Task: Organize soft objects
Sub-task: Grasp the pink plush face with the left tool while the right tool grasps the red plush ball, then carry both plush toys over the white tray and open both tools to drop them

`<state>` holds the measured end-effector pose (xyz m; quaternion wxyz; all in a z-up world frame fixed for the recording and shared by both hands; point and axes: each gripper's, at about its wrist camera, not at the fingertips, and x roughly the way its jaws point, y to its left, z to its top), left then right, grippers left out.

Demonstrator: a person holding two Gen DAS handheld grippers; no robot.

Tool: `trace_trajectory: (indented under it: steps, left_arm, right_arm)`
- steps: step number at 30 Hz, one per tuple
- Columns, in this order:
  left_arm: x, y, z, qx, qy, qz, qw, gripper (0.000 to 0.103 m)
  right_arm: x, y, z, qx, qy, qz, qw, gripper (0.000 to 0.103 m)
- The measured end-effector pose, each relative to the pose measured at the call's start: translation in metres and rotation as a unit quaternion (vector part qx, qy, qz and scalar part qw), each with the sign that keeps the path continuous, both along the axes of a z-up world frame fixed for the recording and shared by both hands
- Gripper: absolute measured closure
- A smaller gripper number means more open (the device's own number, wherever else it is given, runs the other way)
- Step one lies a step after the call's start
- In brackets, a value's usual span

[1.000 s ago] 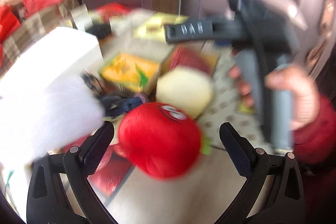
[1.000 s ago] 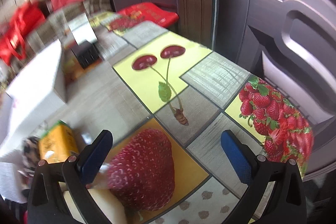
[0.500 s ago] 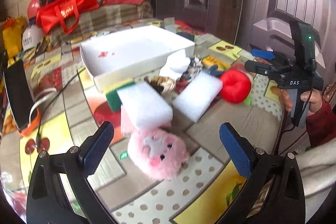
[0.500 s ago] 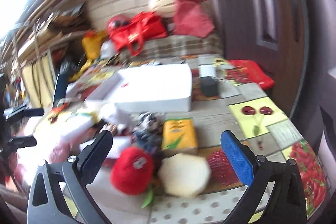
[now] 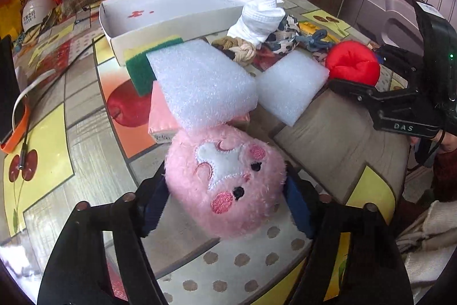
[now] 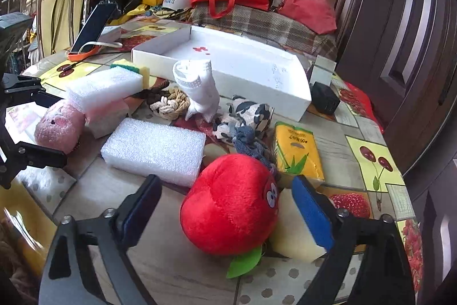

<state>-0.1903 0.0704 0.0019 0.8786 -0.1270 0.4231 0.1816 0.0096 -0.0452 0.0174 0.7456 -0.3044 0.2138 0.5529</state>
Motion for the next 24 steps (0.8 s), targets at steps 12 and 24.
trace_trajectory:
  steps: [12,24]
  left_arm:
    - [-0.043,0.005,0.035,0.018,-0.089,0.022,0.9956,0.038]
    - [-0.056,0.065,0.056,0.183,-0.203,0.238,0.9319,0.037]
  right_arm:
    - [0.024,-0.039,0.038,0.078,0.080,-0.010,0.994,0.056]
    - [0.053,-0.061,0.094,0.291,0.093,-0.112,0.946,0.052]
